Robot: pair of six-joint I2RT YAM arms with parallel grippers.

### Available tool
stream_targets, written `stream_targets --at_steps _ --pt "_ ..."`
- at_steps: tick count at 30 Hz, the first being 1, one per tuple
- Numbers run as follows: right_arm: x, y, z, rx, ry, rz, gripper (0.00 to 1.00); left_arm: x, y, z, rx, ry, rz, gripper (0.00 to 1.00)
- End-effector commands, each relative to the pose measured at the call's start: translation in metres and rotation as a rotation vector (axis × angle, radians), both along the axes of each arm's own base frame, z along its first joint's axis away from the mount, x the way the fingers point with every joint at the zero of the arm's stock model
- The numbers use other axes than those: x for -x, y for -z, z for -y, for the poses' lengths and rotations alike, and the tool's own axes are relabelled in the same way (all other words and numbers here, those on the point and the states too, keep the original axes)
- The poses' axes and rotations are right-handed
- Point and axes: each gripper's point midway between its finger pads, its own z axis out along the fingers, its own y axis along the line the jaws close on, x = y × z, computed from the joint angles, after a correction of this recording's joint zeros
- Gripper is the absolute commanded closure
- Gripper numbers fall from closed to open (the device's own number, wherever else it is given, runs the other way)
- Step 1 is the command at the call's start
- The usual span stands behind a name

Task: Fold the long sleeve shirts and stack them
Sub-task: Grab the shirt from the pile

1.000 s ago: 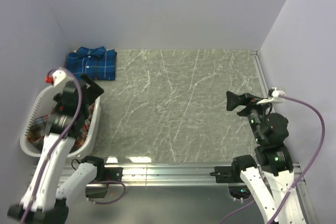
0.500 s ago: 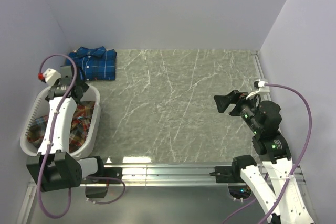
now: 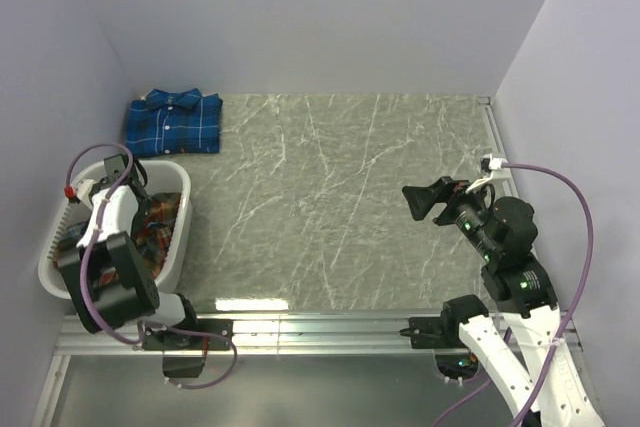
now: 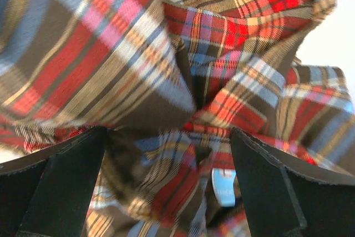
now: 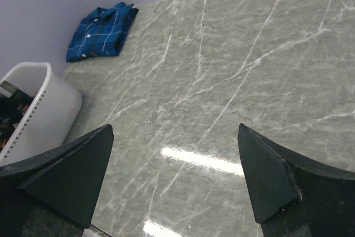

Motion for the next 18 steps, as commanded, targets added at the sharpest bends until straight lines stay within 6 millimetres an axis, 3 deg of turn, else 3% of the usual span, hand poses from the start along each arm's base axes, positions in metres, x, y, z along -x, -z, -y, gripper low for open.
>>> stream_targets --at_steps 1,4,7,12,13,14,16,17,18 --pt "0.003 -0.009 -0.004 -0.009 -0.024 0.040 0.00 -0.009 0.024 -0.004 0.027 -0.027 0.009 0.01" --pt "0.003 -0.008 -0.005 -0.009 -0.028 0.040 0.00 -0.003 0.056 0.006 0.116 -0.027 -0.047 0.01" --pt "0.003 -0.007 -0.003 -0.011 -0.019 0.046 0.00 -0.002 0.072 0.011 0.155 -0.013 -0.088 0.03" --pt "0.002 -0.005 -0.003 -0.015 -0.014 0.047 0.00 -0.001 0.077 0.014 0.176 0.001 -0.108 0.43" --pt "0.003 -0.004 -0.002 -0.012 -0.013 0.043 0.00 -0.003 0.072 0.012 0.164 0.001 -0.092 0.50" --pt "0.003 -0.006 -0.001 -0.010 -0.007 0.048 0.00 -0.003 0.065 0.010 0.149 0.002 -0.082 0.66" --pt "0.004 -0.007 0.000 -0.007 -0.003 0.051 0.00 -0.011 0.045 0.005 0.116 -0.003 -0.023 0.83" --pt "0.004 -0.008 0.000 -0.008 -0.003 0.055 0.00 -0.009 0.037 0.004 0.102 -0.009 -0.017 0.99" --pt "0.004 -0.010 0.000 -0.011 -0.004 0.060 0.00 -0.011 0.027 0.001 0.084 -0.016 0.005 1.00"
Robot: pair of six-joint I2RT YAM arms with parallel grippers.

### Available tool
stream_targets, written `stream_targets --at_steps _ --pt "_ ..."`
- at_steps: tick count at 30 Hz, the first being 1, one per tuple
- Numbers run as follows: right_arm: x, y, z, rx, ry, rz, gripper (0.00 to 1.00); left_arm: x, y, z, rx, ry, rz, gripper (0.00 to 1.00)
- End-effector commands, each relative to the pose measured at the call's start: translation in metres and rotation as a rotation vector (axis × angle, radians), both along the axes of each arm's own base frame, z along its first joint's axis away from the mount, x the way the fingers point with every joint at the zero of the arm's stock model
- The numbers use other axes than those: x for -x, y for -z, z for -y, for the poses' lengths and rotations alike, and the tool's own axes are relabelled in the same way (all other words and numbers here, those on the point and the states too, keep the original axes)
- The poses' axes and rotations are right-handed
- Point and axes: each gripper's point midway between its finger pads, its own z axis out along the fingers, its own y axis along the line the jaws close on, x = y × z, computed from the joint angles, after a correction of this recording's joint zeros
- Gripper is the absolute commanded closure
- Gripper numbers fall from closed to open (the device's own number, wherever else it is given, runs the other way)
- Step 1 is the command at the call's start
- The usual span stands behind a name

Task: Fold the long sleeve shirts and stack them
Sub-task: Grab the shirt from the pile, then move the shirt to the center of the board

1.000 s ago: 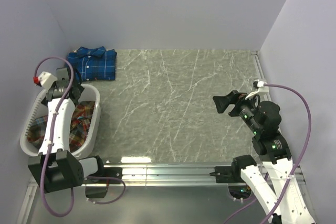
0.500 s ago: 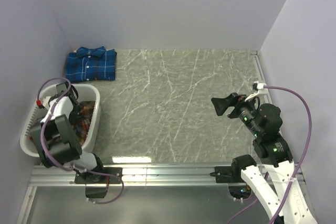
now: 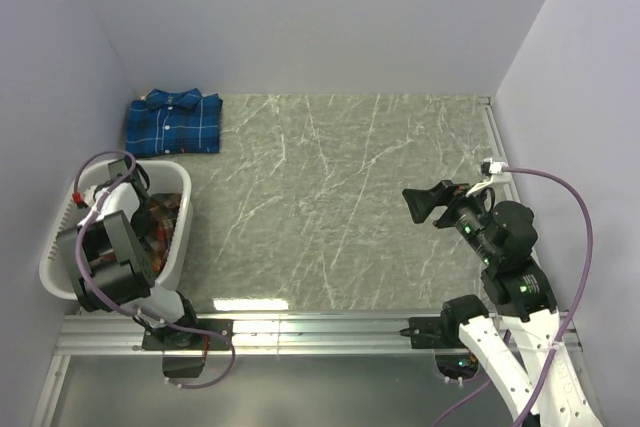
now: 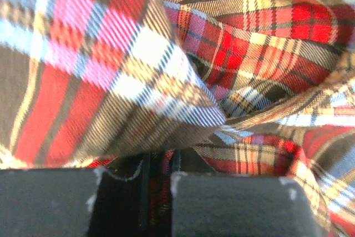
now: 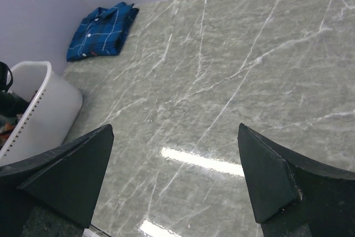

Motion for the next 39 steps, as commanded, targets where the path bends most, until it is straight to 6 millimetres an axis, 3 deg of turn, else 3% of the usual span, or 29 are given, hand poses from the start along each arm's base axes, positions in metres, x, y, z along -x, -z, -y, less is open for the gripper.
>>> stream_targets --at_steps 1,3,4,6,7,9,10,11,12,13,15,16,17,19,20,22,25,27,30,31,35,38,39 --pt "0.001 -0.012 -0.001 -0.008 -0.007 0.046 0.00 -0.012 -0.042 -0.004 -0.032 -0.020 0.127 0.99" --pt "0.001 -0.013 -0.004 -0.011 -0.020 0.041 0.00 -0.015 -0.068 -0.008 -0.079 -0.023 0.165 1.00" --pt "0.002 -0.016 -0.006 -0.012 -0.031 0.044 0.00 -0.026 -0.099 -0.012 -0.117 -0.020 0.240 0.99" --pt "0.003 -0.018 -0.008 -0.006 -0.047 0.042 0.00 -0.033 -0.129 -0.007 -0.147 0.003 0.283 1.00" --pt "0.003 -0.020 -0.009 -0.001 -0.054 0.040 0.00 -0.041 -0.166 -0.009 -0.203 0.001 0.359 0.99" --pt "0.003 -0.021 -0.010 0.004 -0.059 0.036 0.00 -0.052 -0.206 0.006 -0.267 0.052 0.425 0.99" --pt "0.003 -0.024 -0.011 0.004 -0.061 0.041 0.00 -0.061 -0.243 0.012 -0.307 0.071 0.500 1.00" --pt "0.004 -0.025 -0.012 0.003 -0.067 0.042 0.00 -0.071 -0.263 0.031 -0.317 0.131 0.541 1.00" --pt "0.004 -0.026 -0.012 0.003 -0.070 0.042 0.00 -0.074 -0.283 0.039 -0.336 0.152 0.578 0.99" --pt "0.005 -0.027 -0.013 0.002 -0.076 0.043 0.00 -0.076 -0.322 0.044 -0.370 0.161 0.648 0.99" --pt "0.006 -0.027 -0.014 0.000 -0.080 0.044 0.00 -0.085 -0.364 0.072 -0.372 0.239 0.748 0.99" --pt "0.007 -0.028 -0.014 -0.001 -0.082 0.047 0.00 -0.087 -0.400 0.081 -0.387 0.269 0.831 0.99" --pt "0.007 -0.029 -0.014 0.000 -0.082 0.048 0.00 -0.095 -0.423 0.102 -0.362 0.335 0.920 0.99" --pt "0.008 -0.032 -0.013 -0.002 -0.079 0.055 0.00 -0.098 -0.464 0.124 -0.339 0.426 1.065 0.99" --pt "0.008 -0.034 -0.012 -0.001 -0.079 0.059 0.00 -0.106 -0.491 0.149 -0.290 0.510 1.198 1.00" --pt "0.009 -0.036 -0.011 0.004 -0.074 0.066 0.00 -0.107 -0.519 0.177 -0.235 0.615 1.323 0.99" --pt "0.010 -0.041 -0.006 0.009 -0.053 0.081 0.00 -0.109 -0.564 0.235 -0.130 0.815 1.519 1.00" --pt "0.011 -0.043 -0.004 0.012 -0.041 0.090 0.00 -0.113 -0.581 0.283 -0.040 0.971 1.611 1.00" --pt "0.013 -0.043 -0.001 0.010 -0.025 0.097 0.00 -0.103 -0.615 0.340 0.026 1.142 1.738 0.99" --pt "0.013 -0.045 0.000 0.009 -0.019 0.101 0.00 -0.096 -0.620 0.365 0.062 1.204 1.762 1.00" --pt "0.017 -0.050 0.008 0.007 0.018 0.124 0.00 -0.087 -0.631 0.421 0.129 1.328 1.852 0.98" --pt "0.021 -0.053 0.013 0.012 0.039 0.143 0.00 -0.089 -0.620 0.448 0.212 1.375 1.875 0.94" --pt "0.022 -0.054 0.015 0.016 0.042 0.148 0.00 -0.096 -0.601 0.456 0.244 1.380 1.833 0.92"
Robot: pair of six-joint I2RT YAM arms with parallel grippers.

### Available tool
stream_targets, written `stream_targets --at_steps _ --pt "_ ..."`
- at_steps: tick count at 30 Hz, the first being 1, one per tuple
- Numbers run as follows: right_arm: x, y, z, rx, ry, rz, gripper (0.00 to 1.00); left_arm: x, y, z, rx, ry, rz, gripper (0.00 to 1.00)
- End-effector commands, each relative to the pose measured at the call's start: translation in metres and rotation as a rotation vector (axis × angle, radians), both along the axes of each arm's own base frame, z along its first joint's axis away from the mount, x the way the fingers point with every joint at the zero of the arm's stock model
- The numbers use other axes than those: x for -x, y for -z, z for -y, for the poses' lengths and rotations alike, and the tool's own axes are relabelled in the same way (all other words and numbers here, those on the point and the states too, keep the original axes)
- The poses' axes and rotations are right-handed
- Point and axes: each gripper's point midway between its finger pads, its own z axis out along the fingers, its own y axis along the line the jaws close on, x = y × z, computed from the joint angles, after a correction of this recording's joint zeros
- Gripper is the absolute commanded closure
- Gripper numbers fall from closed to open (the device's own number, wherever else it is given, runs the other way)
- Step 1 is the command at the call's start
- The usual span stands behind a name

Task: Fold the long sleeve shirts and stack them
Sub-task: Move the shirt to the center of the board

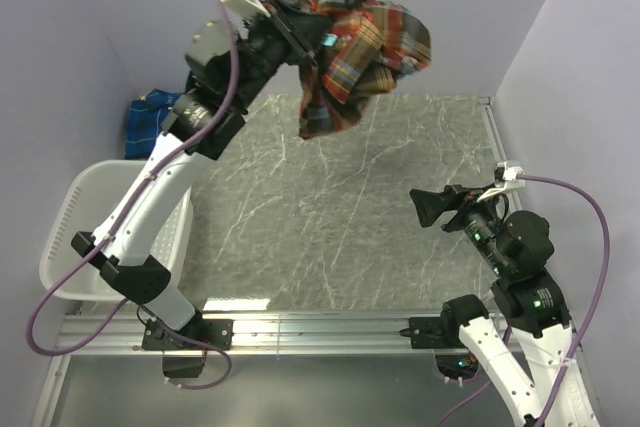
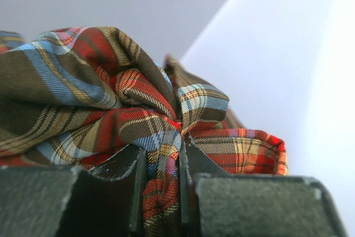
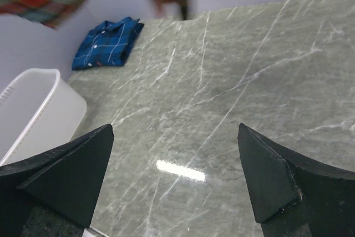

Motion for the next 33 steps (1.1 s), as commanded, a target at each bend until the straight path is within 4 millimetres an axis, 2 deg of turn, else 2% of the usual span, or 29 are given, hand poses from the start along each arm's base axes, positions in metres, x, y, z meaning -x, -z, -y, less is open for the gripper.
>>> stream_targets --at_steps 1,2,3,4,5,6,7,8,9,10,11,12,13,14,15,16,17,18,20,21,22,23,25,26,28,29,31,32,33 --pt "0.007 -0.026 0.009 0.005 0.033 0.075 0.00 0.024 -0.036 0.000 0.101 0.072 0.147 0.84" --pt "0.008 -0.027 0.009 0.007 0.034 0.080 0.00 0.021 -0.031 -0.002 0.116 0.055 0.145 0.75" --pt "0.008 -0.026 0.010 0.011 0.035 0.076 0.00 0.014 0.004 0.000 0.081 0.040 0.082 0.64" --pt "0.009 -0.027 0.010 0.012 0.034 0.078 0.00 0.013 0.022 -0.002 0.068 0.027 0.050 0.42" --pt "0.009 -0.027 0.010 0.016 0.032 0.076 0.00 0.008 0.042 -0.009 0.054 -0.014 0.009 0.33" --pt "0.010 -0.025 0.009 0.026 0.025 0.073 0.00 0.009 0.082 -0.015 0.004 -0.043 -0.057 0.25" --pt "0.009 -0.023 0.008 0.035 0.017 0.069 0.00 0.009 0.104 -0.022 -0.025 -0.072 -0.097 0.15" --pt "0.011 -0.022 0.004 0.039 -0.008 0.069 0.00 0.009 0.125 -0.031 -0.054 -0.110 -0.135 0.12" --pt "0.008 -0.018 0.002 0.058 -0.022 0.056 0.00 0.012 0.170 -0.049 -0.122 -0.183 -0.224 0.09" --pt "0.008 -0.014 -0.001 0.068 -0.043 0.046 0.00 0.014 0.190 -0.061 -0.148 -0.226 -0.266 0.06" --pt "0.006 -0.008 -0.009 0.080 -0.084 0.023 0.00 0.019 0.207 -0.070 -0.179 -0.253 -0.300 0.06" --pt "0.004 -0.003 -0.011 0.091 -0.101 0.006 0.00 0.027 0.243 -0.086 -0.239 -0.297 -0.370 0.06" --pt "0.002 0.000 -0.015 0.091 -0.116 -0.013 0.00 0.033 0.257 -0.092 -0.265 -0.305 -0.400 0.06" --pt "-0.004 0.009 -0.018 0.096 -0.125 -0.057 0.00 0.038 0.272 -0.096 -0.294 -0.302 -0.428 0.07" --pt "-0.007 0.016 -0.022 0.090 -0.141 -0.092 0.00 0.049 0.295 -0.098 -0.324 -0.277 -0.475 0.07" --pt "-0.010 0.022 -0.024 0.089 -0.147 -0.121 0.00 0.055 0.306 -0.098 -0.334 -0.258 -0.502 0.08" --pt "-0.017 0.034 -0.028 0.091 -0.156 -0.179 0.00 0.060 0.316 -0.095 -0.339 -0.232 -0.524 0.08" --pt "-0.020 0.040 -0.032 0.084 -0.158 -0.215 0.00 0.069 0.335 -0.090 -0.345 -0.183 -0.564 0.08" --pt "-0.028 0.060 -0.042 0.098 -0.170 -0.300 0.00 0.076 0.353 -0.081 -0.346 -0.127 -0.609 0.09" --pt "-0.031 0.066 -0.046 0.099 -0.166 -0.331 0.00 0.078 0.370 -0.077 -0.351 -0.108 -0.651 0.09" --pt "-0.038 0.075 -0.043 0.118 -0.117 -0.359 0.00 0.082 0.376 -0.066 -0.340 -0.051 -0.668 0.09" --pt "-0.042 0.089 -0.051 0.134 -0.126 -0.410 0.00 0.081 0.389 -0.060 -0.345 -0.029 -0.701 0.10" --pt "-0.048 0.105 -0.057 0.136 -0.114 -0.457 0.02 0.086 0.406 -0.046 -0.339 0.035 -0.753 0.09" --pt "-0.050 0.115 -0.064 0.142 -0.130 -0.488 0.03 0.084 0.421 -0.041 -0.358 0.045 -0.789 0.09" --pt "-0.055 0.124 -0.074 0.136 -0.147 -0.490 0.05 0.081 0.433 -0.038 -0.386 0.044 -0.826 0.11" --pt "-0.055 0.134 -0.080 0.148 -0.160 -0.509 0.06 0.078 0.448 -0.041 -0.421 0.017 -0.870 0.11" --pt "-0.062 0.136 -0.088 0.147 -0.171 -0.497 0.10 0.076 0.461 -0.045 -0.460 -0.017 -0.902 0.14" --pt "-0.064 0.144 -0.093 0.155 -0.182 -0.519 0.11 0.074 0.470 -0.048 -0.480 -0.038 -0.920 0.15" --pt "-0.069 0.142 -0.099 0.148 -0.196 -0.505 0.14 0.074 0.471 -0.048 -0.477 -0.041 -0.923 0.16"
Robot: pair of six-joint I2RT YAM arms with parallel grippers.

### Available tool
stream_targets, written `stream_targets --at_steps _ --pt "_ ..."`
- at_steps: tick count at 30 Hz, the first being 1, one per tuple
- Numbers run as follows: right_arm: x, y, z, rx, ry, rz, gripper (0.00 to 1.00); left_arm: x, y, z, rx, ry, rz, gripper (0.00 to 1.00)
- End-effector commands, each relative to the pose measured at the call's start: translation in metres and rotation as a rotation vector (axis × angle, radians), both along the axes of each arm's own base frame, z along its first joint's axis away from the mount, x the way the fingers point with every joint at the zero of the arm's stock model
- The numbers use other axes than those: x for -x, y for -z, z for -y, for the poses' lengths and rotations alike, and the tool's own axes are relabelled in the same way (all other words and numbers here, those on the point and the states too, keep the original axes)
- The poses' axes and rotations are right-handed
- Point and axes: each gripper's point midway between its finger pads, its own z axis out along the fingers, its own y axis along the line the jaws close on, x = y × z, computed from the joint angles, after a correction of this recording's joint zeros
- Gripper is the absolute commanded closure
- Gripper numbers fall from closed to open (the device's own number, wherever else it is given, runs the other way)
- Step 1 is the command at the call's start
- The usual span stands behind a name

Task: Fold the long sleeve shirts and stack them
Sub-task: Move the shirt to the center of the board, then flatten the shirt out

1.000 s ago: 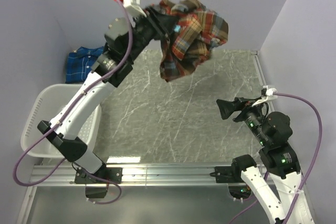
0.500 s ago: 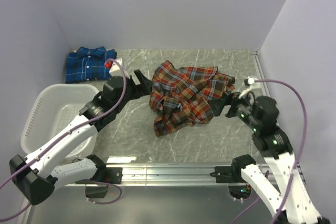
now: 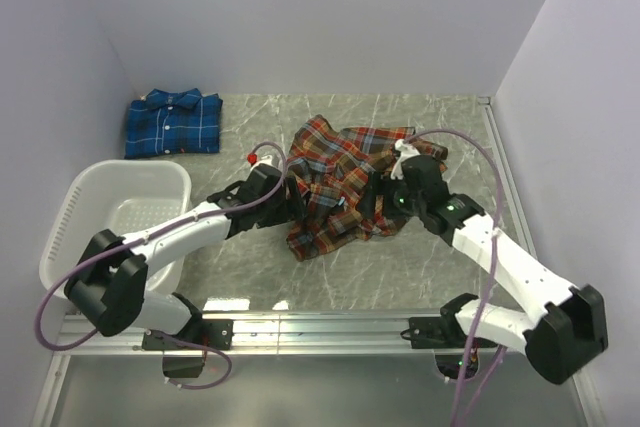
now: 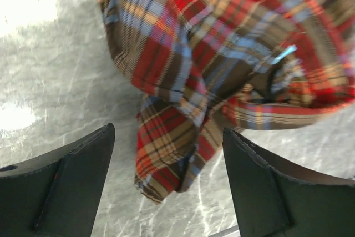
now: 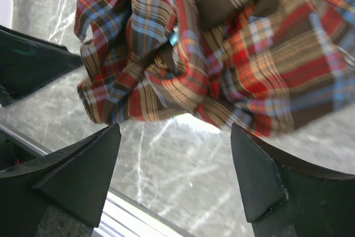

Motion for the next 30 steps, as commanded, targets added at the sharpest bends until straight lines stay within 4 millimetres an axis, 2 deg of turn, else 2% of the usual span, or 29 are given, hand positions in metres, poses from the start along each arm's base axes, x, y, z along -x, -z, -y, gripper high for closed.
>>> stream_targets --at_steps 1,4,5,10,11,14,15,17,18,19,20,21,22,23,24,25,26,27,28,29,30 --pt "-0.023 -0.003 -0.020 -0.039 -0.003 0.054 0.16 -0.009 -0.012 0.008 0.032 -0.017 0.019 0.17" --pt "-0.035 0.002 -0.033 -0.048 -0.019 0.058 0.24 -0.011 -0.006 0.012 0.051 -0.030 0.013 0.19" --pt "-0.043 0.010 -0.035 -0.034 -0.011 0.050 0.26 -0.013 -0.002 0.013 0.055 -0.043 0.001 0.19" --pt "-0.060 0.040 -0.044 0.015 -0.020 0.005 0.37 -0.024 0.009 0.014 0.033 -0.084 -0.018 0.22" --pt "-0.064 0.041 -0.045 0.022 -0.022 0.010 0.40 -0.027 0.013 0.014 0.028 -0.091 -0.029 0.22" --pt "-0.069 0.047 -0.044 0.054 -0.033 0.015 0.55 -0.035 0.021 0.017 0.043 -0.113 -0.052 0.26" --pt "-0.070 0.045 -0.043 0.066 -0.037 0.016 0.70 -0.038 0.021 0.018 0.050 -0.119 -0.056 0.27" --pt "-0.075 0.032 -0.039 0.098 -0.039 0.056 0.89 -0.045 0.028 0.019 0.052 -0.137 -0.072 0.33" --pt "-0.072 0.030 -0.032 0.123 -0.034 0.052 1.00 -0.049 0.031 0.017 0.049 -0.148 -0.077 0.39" --pt "-0.071 0.015 -0.026 0.131 -0.022 0.095 1.00 -0.052 0.034 0.017 0.042 -0.155 -0.081 0.42" --pt "-0.070 0.008 -0.019 0.159 -0.018 0.126 1.00 -0.057 0.040 0.015 0.025 -0.169 -0.088 0.46" --pt "-0.064 0.004 -0.013 0.175 -0.022 0.132 1.00 -0.062 0.042 0.011 0.017 -0.185 -0.091 0.53" --pt "-0.058 -0.016 -0.009 0.158 -0.024 0.182 1.00 -0.066 0.045 0.010 0.012 -0.193 -0.098 0.56" --pt "-0.056 -0.020 0.002 0.192 0.004 0.207 1.00 -0.071 0.048 0.009 0.006 -0.200 -0.101 0.60" --pt "-0.049 -0.024 0.009 0.202 0.014 0.212 1.00 -0.077 0.050 0.002 -0.003 -0.222 -0.101 0.69" --pt "-0.042 -0.043 0.016 0.179 0.034 0.264 1.00 -0.082 0.050 -0.002 -0.010 -0.238 -0.097 0.74" --pt "-0.035 -0.039 0.029 0.208 0.073 0.264 1.00 -0.089 0.051 -0.007 -0.026 -0.252 -0.086 0.78" --pt "-0.030 -0.044 0.037 0.204 0.098 0.282 1.00 -0.096 0.050 -0.017 -0.038 -0.278 -0.085 0.87" --pt "-0.020 -0.062 0.047 0.171 0.132 0.344 1.00 -0.101 0.049 -0.023 -0.046 -0.292 -0.080 0.90" --pt "-0.013 -0.054 0.057 0.184 0.169 0.348 1.00 -0.110 0.045 -0.029 -0.057 -0.307 -0.062 0.94" --pt "-0.008 -0.056 0.066 0.176 0.202 0.369 1.00 -0.118 0.043 -0.042 -0.066 -0.341 -0.058 0.99"
